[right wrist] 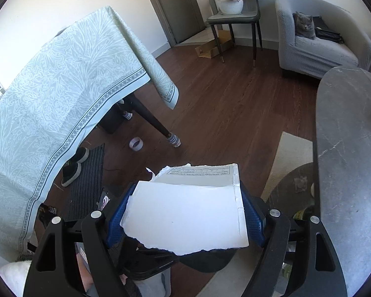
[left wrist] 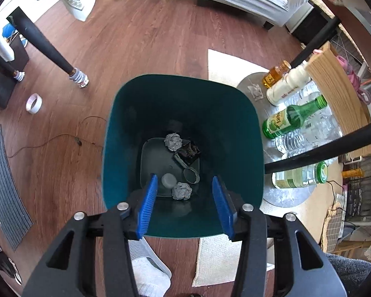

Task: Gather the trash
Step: 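Hold the paper over the bin and open the right gripper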

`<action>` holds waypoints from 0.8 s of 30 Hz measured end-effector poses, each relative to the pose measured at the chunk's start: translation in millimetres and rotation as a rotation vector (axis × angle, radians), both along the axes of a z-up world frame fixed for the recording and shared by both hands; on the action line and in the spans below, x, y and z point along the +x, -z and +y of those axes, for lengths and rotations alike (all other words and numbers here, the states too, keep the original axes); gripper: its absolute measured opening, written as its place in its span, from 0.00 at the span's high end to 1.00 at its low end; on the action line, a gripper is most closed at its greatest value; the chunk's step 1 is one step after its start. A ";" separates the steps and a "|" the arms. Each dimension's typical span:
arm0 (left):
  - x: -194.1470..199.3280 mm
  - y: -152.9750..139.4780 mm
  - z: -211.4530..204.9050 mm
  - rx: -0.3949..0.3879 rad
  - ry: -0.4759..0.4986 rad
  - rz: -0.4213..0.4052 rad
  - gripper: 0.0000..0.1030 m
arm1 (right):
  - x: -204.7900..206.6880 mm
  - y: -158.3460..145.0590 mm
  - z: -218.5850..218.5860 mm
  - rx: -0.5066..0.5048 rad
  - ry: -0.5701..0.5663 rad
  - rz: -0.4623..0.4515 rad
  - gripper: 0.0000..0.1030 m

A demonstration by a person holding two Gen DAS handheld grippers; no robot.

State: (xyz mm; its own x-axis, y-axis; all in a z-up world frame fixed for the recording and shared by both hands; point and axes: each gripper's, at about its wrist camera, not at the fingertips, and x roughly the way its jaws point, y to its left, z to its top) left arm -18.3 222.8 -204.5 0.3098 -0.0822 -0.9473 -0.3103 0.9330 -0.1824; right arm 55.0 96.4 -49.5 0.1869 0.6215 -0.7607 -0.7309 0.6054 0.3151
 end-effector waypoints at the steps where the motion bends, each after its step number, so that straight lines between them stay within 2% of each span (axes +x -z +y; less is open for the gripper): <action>1: -0.6 -0.6 2.0 0.002 -0.010 -0.002 0.54 | -0.7 2.2 1.9 0.000 -0.006 0.008 0.23; 9: -3.5 -24.9 10.2 -0.002 -0.039 -0.082 0.61 | 4.6 7.8 5.0 0.003 -0.017 0.035 0.23; 24: -15.6 -90.3 40.7 0.007 -0.120 -0.240 0.73 | 3.3 35.9 26.5 -0.071 -0.036 0.035 0.23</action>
State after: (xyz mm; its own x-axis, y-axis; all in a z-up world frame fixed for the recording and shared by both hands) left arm -33.9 263.6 -114.3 0.5329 -0.0247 -0.8458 -0.3677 0.8935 -0.2578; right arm 58.3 122.8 -85.4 0.1378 0.5716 -0.8089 -0.7418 0.6007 0.2981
